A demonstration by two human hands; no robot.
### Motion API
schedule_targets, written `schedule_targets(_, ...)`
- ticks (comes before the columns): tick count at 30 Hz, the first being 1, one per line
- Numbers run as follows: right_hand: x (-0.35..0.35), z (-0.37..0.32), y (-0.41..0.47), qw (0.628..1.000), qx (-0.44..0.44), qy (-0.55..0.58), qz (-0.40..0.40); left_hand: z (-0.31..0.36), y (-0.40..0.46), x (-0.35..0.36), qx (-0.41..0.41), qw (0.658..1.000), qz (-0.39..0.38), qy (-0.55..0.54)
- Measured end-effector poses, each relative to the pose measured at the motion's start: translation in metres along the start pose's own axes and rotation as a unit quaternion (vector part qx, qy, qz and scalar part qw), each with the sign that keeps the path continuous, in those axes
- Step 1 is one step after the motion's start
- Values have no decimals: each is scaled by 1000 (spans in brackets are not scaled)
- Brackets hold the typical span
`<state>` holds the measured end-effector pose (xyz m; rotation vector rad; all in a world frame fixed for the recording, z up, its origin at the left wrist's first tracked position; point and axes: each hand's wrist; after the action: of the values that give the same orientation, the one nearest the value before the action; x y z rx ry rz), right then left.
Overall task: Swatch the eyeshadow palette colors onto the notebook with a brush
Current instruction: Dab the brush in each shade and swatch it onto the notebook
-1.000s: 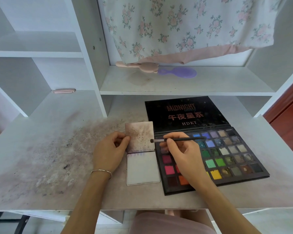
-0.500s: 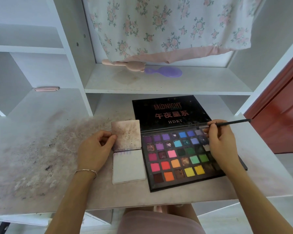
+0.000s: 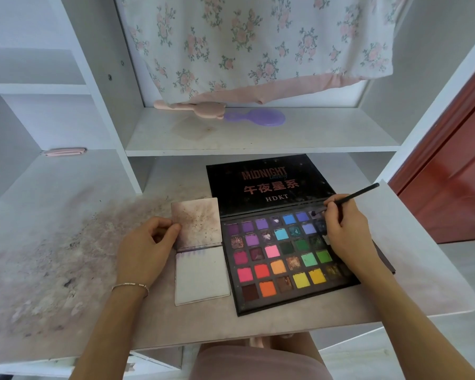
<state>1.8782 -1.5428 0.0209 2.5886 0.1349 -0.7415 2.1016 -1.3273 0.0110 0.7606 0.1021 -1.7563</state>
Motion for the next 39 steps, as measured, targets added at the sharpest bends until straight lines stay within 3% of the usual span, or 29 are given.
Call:
schedule_targets(22,0,-1,1,1000,12,-14,9,1,0,0,5,1000,0,1)
schedule_targets(27,-7,-10,-2,999,27,36,22,1,0,0,6,1000,-5,-1)
schedule_targets(30,-7,-29,-6,991,41,125,24,1,0,0,-3,1000,-3,-6)
schedule_targets(34,4,-60,-27,977,21,205,-46,1,-1,-1,-11,1000,-1,-2)
schedule_targets(39,31,-78,-61,962,-2,207,-178,2,-1,-1,-15,1000,-1,-5)
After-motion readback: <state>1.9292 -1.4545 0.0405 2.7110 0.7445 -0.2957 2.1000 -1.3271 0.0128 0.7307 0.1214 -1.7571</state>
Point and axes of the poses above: each hand's wrist, its own y-axis towards the middle knuckle, its own x-axis out of the palm, z = x × y, and after that the axes turned 15 degrees about z, right-handed
